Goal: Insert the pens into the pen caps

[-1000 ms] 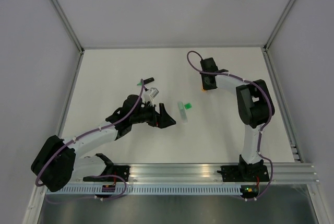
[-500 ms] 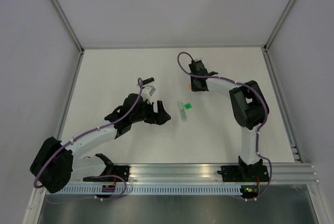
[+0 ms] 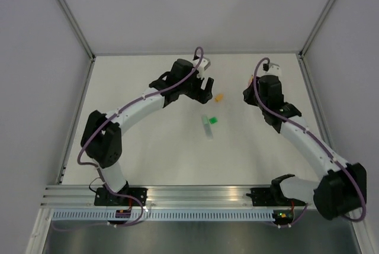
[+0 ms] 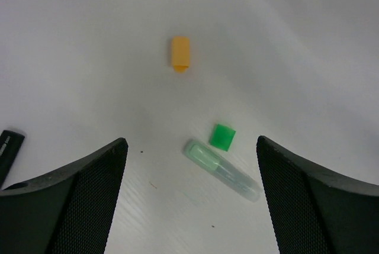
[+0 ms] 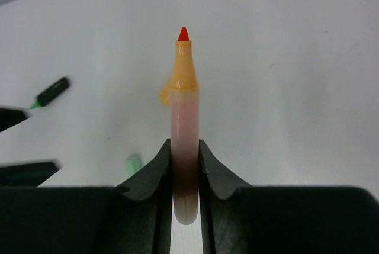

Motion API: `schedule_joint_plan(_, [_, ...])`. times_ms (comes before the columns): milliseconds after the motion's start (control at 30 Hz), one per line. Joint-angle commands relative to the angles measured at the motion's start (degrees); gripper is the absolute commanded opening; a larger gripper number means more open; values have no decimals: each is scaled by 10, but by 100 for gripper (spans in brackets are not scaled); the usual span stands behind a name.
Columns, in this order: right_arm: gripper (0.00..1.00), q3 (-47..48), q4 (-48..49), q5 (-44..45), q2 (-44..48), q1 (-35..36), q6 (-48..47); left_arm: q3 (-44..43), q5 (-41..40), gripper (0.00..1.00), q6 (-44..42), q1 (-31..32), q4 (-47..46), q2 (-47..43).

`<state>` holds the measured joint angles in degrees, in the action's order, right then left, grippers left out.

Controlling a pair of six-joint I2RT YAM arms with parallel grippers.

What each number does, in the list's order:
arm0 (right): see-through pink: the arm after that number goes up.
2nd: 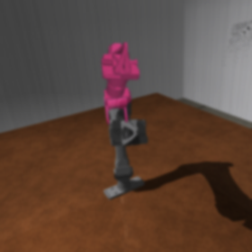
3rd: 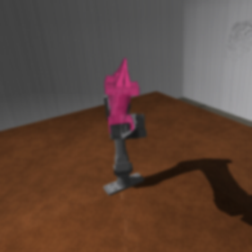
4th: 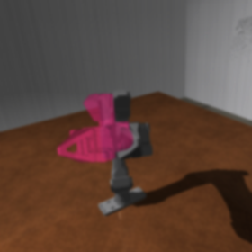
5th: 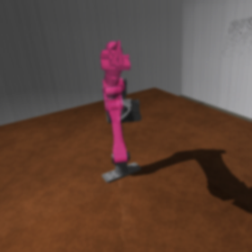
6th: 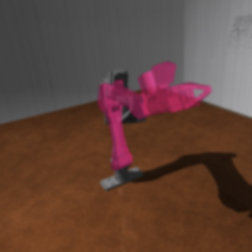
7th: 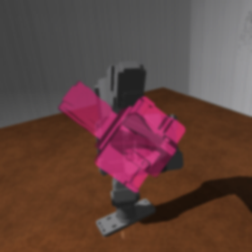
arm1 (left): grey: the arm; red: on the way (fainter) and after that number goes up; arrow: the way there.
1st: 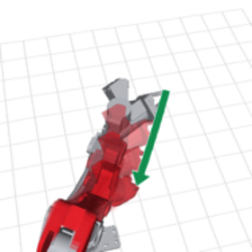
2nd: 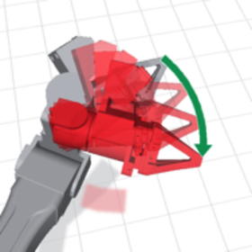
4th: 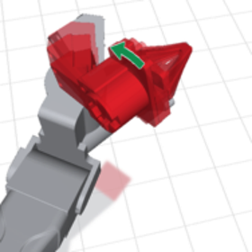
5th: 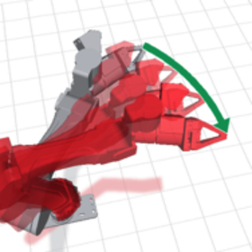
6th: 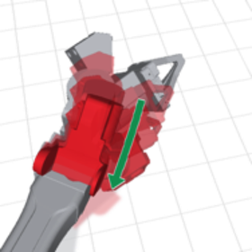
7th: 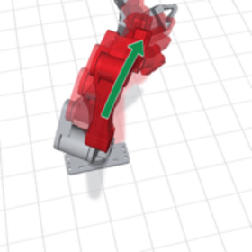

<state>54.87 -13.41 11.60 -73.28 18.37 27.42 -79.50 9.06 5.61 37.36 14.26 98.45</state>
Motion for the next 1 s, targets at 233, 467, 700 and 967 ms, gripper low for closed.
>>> schedule_joint_plan(233, [0, -126, 58, -128, 288, 7, 14, -261, -14, 87, -145, -1, 156, 217])
schedule_joint_plan(467, [0, -165, 98, -162, 350, 7, 23, -305, -7, 83, -90, 0, 108, 296])
schedule_joint_plan(700, [0, -168, 95, -177, 360, 7, 15, -339, -43, 78, -10, 3, 81, 364])
schedule_joint_plan(967, [0, -173, 94, -174, 379, 7, 12, -370, -62, 78, 2, 14, 74, 394])
